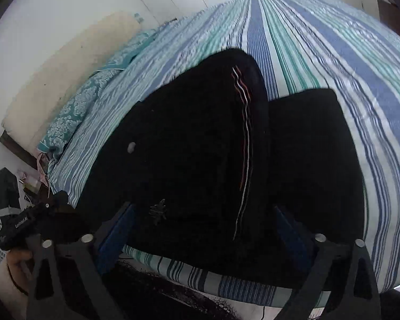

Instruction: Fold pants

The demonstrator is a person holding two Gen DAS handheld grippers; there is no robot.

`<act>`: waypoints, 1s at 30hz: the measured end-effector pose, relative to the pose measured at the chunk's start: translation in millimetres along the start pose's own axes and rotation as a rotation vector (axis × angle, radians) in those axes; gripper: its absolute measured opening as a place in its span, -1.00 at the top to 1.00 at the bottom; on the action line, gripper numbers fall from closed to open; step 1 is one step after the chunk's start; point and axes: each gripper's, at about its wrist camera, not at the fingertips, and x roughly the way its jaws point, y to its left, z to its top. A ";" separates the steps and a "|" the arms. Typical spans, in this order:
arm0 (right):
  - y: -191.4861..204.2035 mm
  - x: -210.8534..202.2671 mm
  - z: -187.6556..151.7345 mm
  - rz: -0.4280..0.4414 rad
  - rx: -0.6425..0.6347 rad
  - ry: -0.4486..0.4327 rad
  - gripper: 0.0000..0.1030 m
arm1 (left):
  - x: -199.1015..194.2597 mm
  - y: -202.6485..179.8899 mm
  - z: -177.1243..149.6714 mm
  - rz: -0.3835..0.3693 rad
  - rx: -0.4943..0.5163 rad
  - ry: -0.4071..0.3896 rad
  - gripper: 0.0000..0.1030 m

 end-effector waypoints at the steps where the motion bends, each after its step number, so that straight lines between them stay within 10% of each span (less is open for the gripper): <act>1: -0.3 1.5 3.7 -0.013 0.004 -0.001 -0.28 | -2.4 1.7 3.0 0.015 0.010 -0.027 -0.85; 2: 0.4 1.0 7.3 -0.019 0.006 0.003 0.20 | -4.1 2.2 3.3 0.040 0.028 -0.044 -0.85; 5: 3.9 -15.2 19.4 0.012 0.053 -0.022 0.59 | -4.0 3.9 -0.5 0.052 0.039 -0.042 -0.85; 13: -1.0 -94.1 17.3 0.174 0.120 -0.171 0.61 | -27.1 -11.1 8.2 0.032 0.035 -0.073 -0.85; 22: -85.4 -57.6 -25.8 0.076 0.309 -0.090 0.61 | -20.5 -56.3 -0.8 0.057 0.198 -0.066 -0.85; 25: -77.0 -62.4 -21.5 0.008 0.213 -0.092 0.29 | -20.6 -80.1 -9.1 0.065 0.313 -0.083 -0.85; 27: -75.1 -68.5 -23.9 -0.034 0.208 -0.102 -0.40 | -20.1 -96.2 -16.3 0.073 0.389 -0.096 -0.86; 30: -77.9 -90.2 -24.3 -0.071 0.231 -0.173 -0.64 | -18.5 -117.5 -27.8 0.051 0.469 -0.095 -0.86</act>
